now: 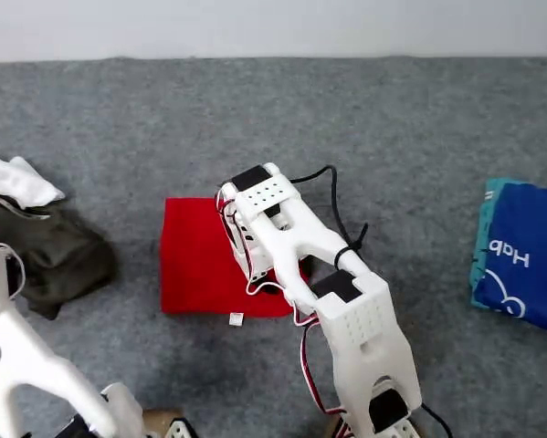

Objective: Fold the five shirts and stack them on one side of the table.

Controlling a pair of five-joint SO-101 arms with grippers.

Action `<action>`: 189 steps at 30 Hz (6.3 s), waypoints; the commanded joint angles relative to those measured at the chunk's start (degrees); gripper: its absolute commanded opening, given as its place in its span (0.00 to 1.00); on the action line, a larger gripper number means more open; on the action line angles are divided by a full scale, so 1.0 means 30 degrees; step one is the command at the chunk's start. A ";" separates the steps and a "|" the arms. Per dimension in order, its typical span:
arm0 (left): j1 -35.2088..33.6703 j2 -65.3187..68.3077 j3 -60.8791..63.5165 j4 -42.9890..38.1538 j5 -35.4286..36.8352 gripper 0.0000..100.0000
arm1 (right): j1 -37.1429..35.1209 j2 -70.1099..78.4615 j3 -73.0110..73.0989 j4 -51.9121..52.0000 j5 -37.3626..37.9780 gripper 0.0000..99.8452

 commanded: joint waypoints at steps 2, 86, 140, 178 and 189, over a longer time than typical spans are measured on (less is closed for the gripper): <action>0.0117 -0.0527 -0.0103 -0.0322 0.0059 0.02 | 0.0484 0.0190 -0.0029 -0.0278 0.1026 0.00; 0.2227 -0.0498 -0.0073 -0.0410 -0.0029 0.02 | 0.5319 0.0513 -0.8674 -0.0396 -0.9700 0.36; 0.2168 -0.0527 0.0425 -0.0938 -0.1788 0.02 | 1.0037 -0.5641 -0.8117 0.2711 0.0264 0.01; 0.2198 -0.0645 0.0484 -0.0527 -0.1758 0.02 | 2.4689 -0.7663 -0.4894 -0.1128 0.9553 0.01; 0.2198 -0.0615 0.0513 -0.0527 -0.1758 0.02 | 2.6125 -0.4908 -0.5070 -0.4059 1.2278 0.21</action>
